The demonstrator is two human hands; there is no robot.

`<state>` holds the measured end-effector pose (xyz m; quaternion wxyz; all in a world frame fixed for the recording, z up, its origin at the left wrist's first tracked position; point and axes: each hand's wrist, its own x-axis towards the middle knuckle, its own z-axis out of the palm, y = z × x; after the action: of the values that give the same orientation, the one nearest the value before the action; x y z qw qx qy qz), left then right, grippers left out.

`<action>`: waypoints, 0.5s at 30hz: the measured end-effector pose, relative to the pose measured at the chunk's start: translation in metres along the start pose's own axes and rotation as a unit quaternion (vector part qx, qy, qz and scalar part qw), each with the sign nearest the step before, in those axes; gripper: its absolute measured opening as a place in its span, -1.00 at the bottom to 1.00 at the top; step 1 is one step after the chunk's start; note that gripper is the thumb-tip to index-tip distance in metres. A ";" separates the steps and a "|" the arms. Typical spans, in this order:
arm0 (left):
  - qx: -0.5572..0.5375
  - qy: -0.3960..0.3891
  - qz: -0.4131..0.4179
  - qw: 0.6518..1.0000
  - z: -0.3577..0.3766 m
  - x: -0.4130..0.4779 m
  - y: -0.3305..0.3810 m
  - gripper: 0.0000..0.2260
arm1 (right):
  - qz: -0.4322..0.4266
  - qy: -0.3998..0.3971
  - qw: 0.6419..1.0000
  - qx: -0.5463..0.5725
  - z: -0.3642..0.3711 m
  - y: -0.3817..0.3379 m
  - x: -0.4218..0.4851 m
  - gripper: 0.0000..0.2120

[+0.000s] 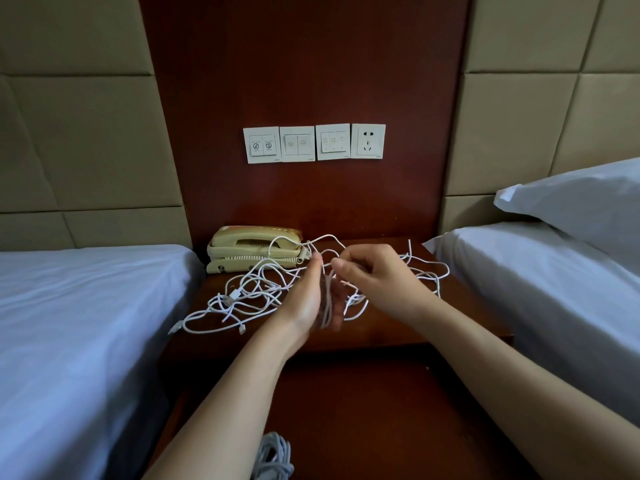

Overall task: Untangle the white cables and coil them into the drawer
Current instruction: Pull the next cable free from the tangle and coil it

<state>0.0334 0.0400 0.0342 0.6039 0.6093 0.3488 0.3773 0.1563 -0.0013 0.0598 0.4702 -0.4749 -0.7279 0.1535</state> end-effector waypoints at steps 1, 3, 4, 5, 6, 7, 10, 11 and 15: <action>0.002 -0.018 0.005 1.000 0.003 -0.001 0.001 -0.38 | 0.001 0.014 1.000 0.001 0.001 0.001 0.002 -0.71; -0.005 -0.036 0.005 0.999 0.007 -0.004 0.005 -0.40 | 0.003 0.032 0.999 -0.002 0.005 0.007 0.005 -0.71; -0.008 -0.038 0.004 0.999 0.008 -0.006 0.007 -0.41 | 0.006 0.036 0.999 0.001 0.005 0.010 0.006 -0.73; -0.012 -0.041 0.004 0.999 0.009 -0.008 0.009 -0.42 | 0.012 0.037 0.999 0.008 0.006 0.013 0.006 -0.75; -0.020 -0.046 0.004 0.999 0.009 -0.009 0.009 -0.42 | 0.019 0.037 0.999 0.017 0.007 0.015 0.007 -0.75; -0.030 -0.051 0.002 0.998 0.009 -0.010 0.009 -0.43 | 0.027 0.036 0.999 0.025 0.008 0.017 0.008 -0.75; -0.066 -0.065 -0.003 0.996 0.007 -0.011 0.010 -0.46 | 0.038 0.039 0.998 0.038 0.010 0.018 0.009 -0.73; -0.078 -0.071 -0.001 0.994 0.006 -0.011 0.011 -0.48 | 0.044 0.045 0.997 0.037 0.011 0.019 0.010 -0.71; -0.114 -0.090 0.013 0.989 0.004 -0.013 0.013 -0.55 | 0.049 0.061 0.997 -0.023 0.010 0.031 0.010 -0.61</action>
<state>0.0305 0.0267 0.0471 0.6931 0.5727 0.2400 0.3660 0.1638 0.0249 0.0389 0.4948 -0.5290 -0.6770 0.1306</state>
